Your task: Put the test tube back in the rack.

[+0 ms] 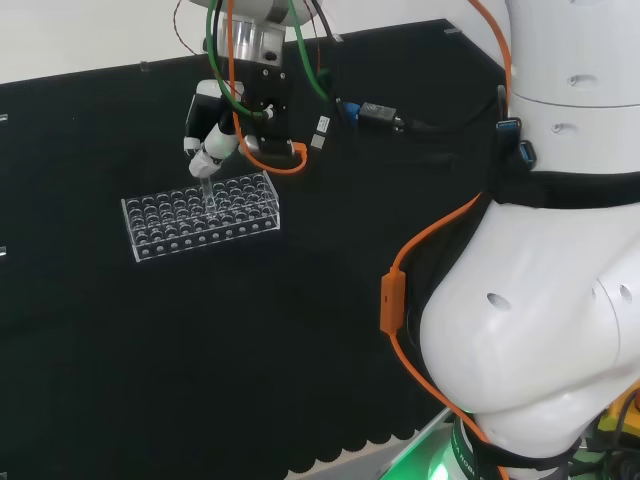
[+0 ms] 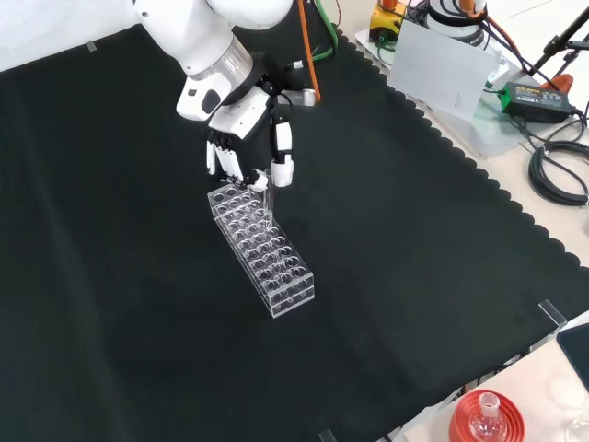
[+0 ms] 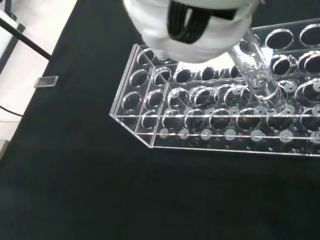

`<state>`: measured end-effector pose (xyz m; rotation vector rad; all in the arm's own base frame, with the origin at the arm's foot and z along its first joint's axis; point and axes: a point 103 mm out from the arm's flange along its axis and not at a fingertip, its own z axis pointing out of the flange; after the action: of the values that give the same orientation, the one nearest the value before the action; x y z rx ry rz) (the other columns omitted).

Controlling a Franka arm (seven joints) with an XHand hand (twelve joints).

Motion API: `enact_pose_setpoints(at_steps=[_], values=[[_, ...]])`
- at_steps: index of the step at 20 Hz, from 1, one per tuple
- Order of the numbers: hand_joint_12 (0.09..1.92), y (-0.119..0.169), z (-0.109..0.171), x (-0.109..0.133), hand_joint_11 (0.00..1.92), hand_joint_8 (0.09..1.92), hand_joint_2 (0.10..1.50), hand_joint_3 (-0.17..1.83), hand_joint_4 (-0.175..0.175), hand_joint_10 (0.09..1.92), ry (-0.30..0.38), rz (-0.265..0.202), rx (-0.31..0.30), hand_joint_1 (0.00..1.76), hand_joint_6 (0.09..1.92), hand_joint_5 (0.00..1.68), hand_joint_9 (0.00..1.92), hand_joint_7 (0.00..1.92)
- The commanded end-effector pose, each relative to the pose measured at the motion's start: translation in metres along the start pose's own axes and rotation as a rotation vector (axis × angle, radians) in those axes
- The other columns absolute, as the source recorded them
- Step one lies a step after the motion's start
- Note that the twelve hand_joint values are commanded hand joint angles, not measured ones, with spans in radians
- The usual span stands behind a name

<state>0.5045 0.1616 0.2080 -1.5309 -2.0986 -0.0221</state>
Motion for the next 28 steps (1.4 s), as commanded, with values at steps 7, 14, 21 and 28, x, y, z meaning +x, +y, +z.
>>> enact_pose_setpoints(at_steps=[7, 14, 21, 28], values=[[1.27, 0.005, 0.009, 0.0, 0.71, 0.73, 0.74, 0.54, -0.175, 0.61, 0.013, 0.003, 0.008, 1.3, 0.76, 1.18, 1.12, 1.23], [1.27, 0.008, 0.013, -0.001, 0.71, 0.73, 0.74, 0.54, -0.175, 0.61, 0.025, 0.006, 0.016, 1.3, 0.76, 1.18, 1.12, 1.24], [1.27, 0.011, 0.017, -0.003, 0.71, 0.73, 0.74, 0.54, -0.175, 0.61, 0.03, 0.013, 0.022, 1.3, 0.76, 1.18, 1.12, 1.24], [1.27, 0.018, 0.03, -0.019, 0.71, 0.73, 0.74, 0.54, -0.175, 0.61, 0.034, 0.031, 0.026, 1.3, 0.76, 1.18, 1.12, 1.24]])
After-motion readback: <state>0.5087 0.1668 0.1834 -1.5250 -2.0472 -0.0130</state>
